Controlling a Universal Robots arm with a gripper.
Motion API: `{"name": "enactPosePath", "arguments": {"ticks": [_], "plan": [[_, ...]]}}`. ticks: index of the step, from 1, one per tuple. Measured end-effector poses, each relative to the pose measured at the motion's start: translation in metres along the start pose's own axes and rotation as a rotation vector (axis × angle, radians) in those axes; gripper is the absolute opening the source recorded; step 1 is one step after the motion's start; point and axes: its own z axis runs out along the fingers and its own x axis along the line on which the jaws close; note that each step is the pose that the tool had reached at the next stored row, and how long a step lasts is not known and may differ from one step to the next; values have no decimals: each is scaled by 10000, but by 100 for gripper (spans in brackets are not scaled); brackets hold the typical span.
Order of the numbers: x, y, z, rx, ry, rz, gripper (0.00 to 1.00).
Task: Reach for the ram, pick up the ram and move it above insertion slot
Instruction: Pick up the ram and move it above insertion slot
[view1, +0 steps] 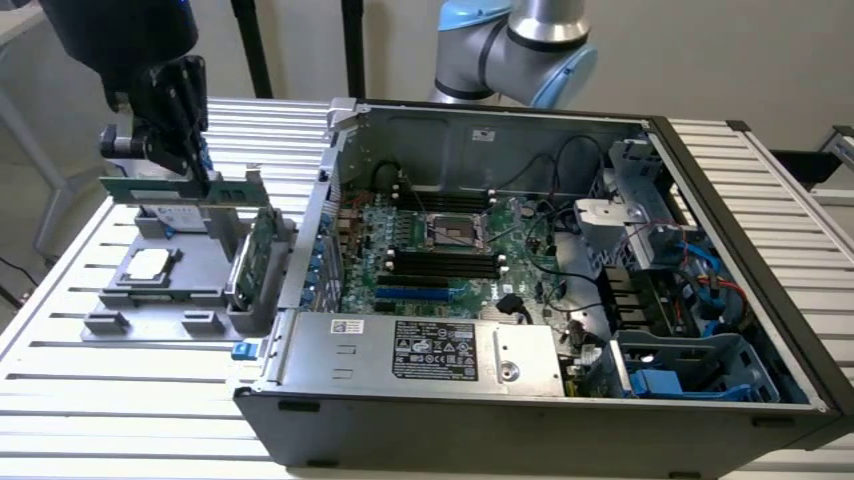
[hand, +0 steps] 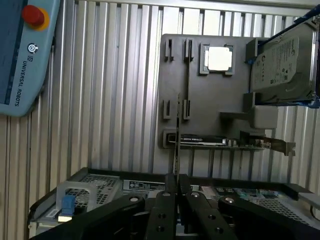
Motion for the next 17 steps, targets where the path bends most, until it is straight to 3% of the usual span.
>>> {"name": "enactPosePath", "arguments": {"ticks": [6,11,17], "plan": [[14,-272,-56,-17,-12,0,14],[14,-501,-61,-12,-120,-3,14],[5,-775,-44,-7,-298,-9,14]]}}
